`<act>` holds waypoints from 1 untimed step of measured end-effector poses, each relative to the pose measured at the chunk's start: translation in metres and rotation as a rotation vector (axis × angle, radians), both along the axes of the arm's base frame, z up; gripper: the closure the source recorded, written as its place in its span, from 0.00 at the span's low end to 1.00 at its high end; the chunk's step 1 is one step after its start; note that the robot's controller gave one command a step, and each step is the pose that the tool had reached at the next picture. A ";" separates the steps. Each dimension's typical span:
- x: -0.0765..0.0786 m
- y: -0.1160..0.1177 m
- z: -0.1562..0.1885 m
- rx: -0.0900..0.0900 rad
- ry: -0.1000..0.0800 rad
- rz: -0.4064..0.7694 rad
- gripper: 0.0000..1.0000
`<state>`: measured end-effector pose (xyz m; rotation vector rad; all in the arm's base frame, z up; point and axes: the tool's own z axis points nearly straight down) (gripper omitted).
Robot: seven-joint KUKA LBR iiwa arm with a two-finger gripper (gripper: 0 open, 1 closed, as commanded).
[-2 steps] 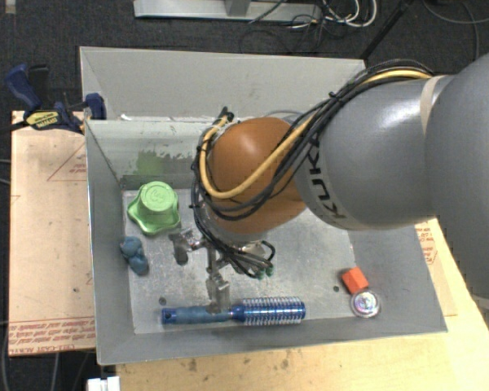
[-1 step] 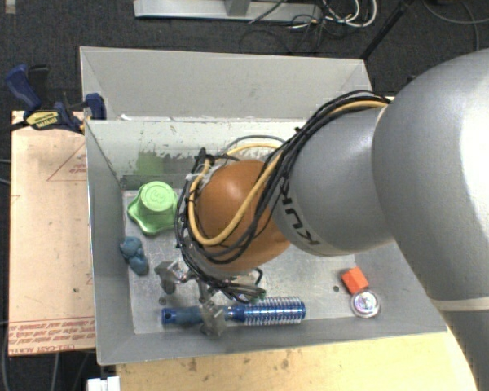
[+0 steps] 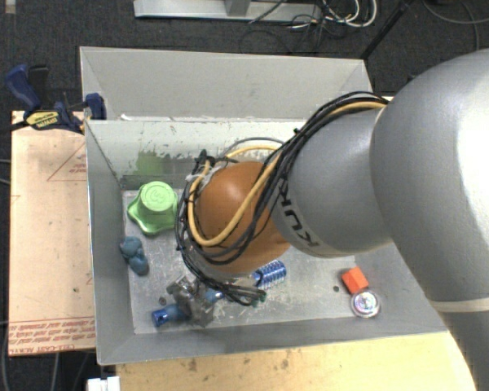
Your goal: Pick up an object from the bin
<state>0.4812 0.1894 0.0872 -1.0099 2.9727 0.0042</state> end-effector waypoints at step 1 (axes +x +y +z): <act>0.008 -0.010 0.170 0.002 -0.010 -0.062 1.00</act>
Offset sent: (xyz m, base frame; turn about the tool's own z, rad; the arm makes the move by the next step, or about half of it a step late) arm 0.0052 -0.0111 0.1655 0.0585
